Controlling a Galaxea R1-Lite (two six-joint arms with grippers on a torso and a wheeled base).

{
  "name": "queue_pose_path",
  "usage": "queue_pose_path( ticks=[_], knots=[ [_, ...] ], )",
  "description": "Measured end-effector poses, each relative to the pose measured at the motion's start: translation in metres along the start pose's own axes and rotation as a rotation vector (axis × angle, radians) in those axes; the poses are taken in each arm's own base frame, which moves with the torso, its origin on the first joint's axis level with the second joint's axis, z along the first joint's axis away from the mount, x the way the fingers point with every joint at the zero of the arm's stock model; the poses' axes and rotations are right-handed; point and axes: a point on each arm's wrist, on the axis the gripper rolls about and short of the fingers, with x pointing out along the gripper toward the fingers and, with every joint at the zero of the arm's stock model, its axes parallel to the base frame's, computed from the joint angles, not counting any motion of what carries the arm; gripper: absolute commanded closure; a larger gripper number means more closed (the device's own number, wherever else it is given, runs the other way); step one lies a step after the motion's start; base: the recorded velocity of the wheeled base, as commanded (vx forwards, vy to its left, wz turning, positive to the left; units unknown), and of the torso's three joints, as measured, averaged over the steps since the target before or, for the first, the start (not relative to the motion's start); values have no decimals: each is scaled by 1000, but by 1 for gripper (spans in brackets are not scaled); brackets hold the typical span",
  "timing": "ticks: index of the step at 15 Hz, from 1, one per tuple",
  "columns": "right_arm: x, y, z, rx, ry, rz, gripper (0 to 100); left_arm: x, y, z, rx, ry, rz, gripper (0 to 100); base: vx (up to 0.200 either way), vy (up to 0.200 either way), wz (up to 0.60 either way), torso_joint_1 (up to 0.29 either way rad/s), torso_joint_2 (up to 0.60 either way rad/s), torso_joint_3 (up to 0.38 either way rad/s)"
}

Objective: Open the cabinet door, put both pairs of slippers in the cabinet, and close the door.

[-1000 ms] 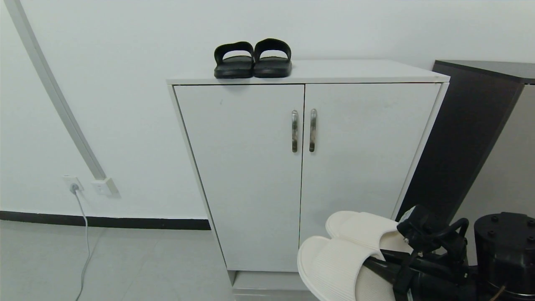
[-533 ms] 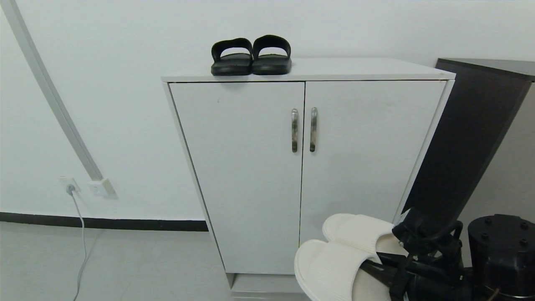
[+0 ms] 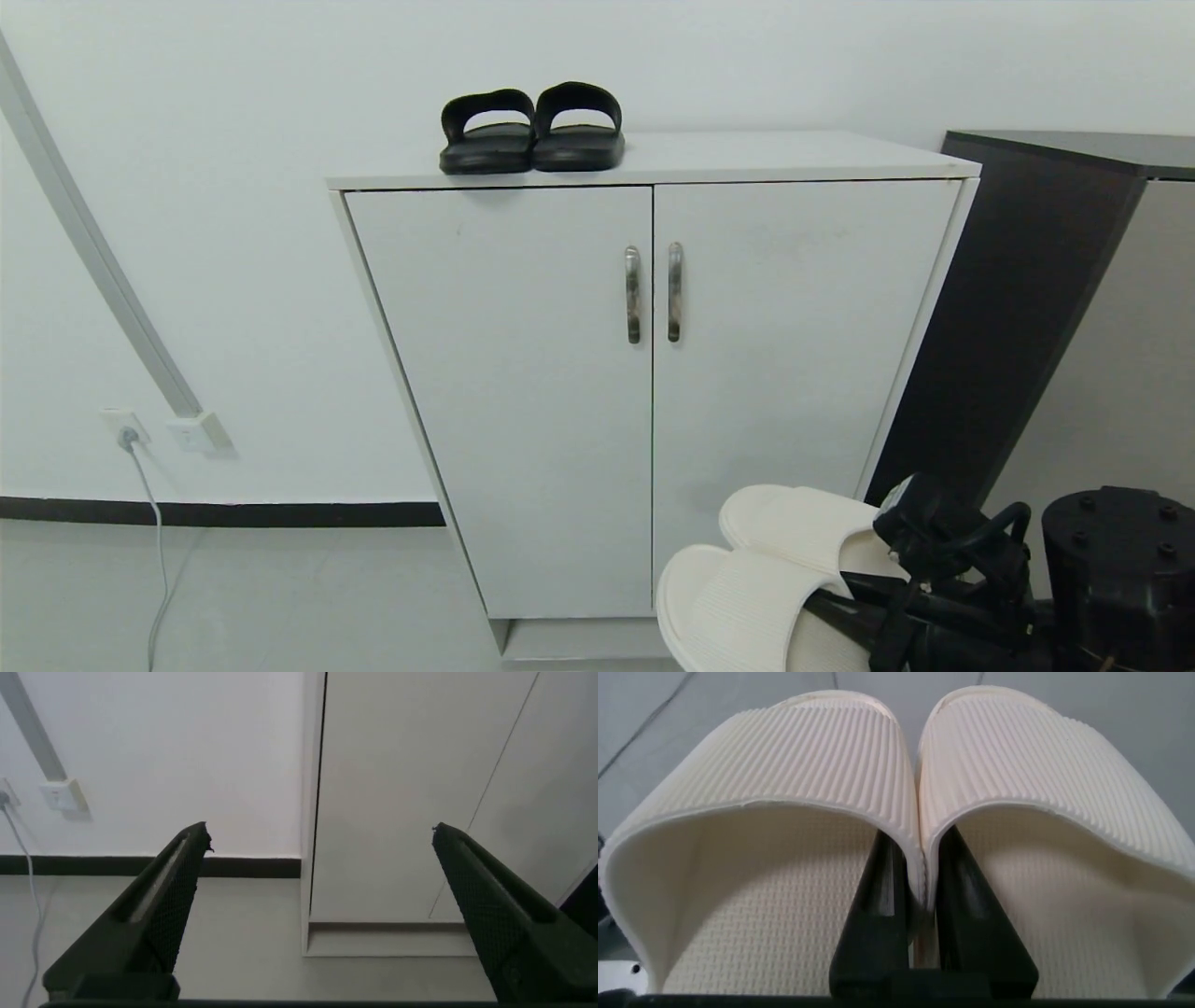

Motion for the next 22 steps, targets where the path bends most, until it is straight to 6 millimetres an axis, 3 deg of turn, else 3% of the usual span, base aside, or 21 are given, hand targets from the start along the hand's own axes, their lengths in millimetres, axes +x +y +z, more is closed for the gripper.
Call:
queue_pose_path(
  ticks=[10,14,18,22],
  knots=[
    [13,1,-3,0,-25,0,100,11,0,5,109,131,-31,0,0,0,0,0,0,0],
    [13,1,-4,-2,-23,-2,100,15,-3,38,89,119,-132,0,0,0,0,0,0,0],
    [13,1,-4,-2,-22,-3,100,48,-11,72,17,138,-318,0,0,0,0,0,0,0],
    [13,1,-4,-2,-22,-4,100,85,-19,89,-15,196,-484,0,0,0,0,0,0,0]
  ],
)
